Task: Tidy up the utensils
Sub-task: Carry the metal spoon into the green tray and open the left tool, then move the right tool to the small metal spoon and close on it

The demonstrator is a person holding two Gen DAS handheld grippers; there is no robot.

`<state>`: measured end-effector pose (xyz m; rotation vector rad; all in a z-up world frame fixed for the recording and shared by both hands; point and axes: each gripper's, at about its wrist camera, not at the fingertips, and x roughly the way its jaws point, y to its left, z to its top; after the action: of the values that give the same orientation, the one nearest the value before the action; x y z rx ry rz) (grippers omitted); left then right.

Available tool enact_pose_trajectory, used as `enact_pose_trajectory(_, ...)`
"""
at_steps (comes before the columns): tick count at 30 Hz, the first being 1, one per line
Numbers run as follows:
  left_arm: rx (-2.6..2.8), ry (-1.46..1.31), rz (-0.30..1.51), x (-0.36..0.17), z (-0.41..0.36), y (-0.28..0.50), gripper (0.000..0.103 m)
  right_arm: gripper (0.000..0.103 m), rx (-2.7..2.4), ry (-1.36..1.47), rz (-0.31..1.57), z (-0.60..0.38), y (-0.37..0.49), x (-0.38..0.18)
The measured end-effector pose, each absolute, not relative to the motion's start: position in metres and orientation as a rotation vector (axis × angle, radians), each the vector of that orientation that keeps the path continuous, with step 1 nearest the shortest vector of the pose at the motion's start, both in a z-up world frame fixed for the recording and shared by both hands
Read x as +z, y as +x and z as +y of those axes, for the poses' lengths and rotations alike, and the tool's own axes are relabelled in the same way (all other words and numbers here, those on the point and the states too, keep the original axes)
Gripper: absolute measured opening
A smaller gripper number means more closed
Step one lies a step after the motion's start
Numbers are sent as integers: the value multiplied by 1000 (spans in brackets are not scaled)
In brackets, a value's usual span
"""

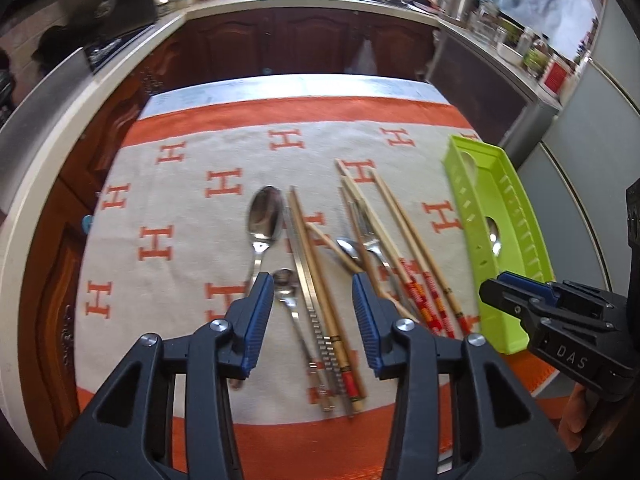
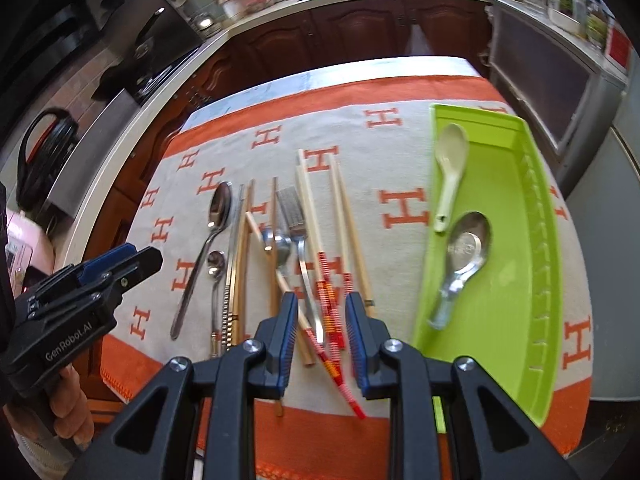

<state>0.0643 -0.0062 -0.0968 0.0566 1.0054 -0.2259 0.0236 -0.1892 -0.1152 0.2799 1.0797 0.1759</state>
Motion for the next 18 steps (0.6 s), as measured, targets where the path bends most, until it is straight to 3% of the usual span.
enact_pose_trajectory(18,-68,11,988,-115,80,75,38,24,319,172,1132,-99,55,-135)
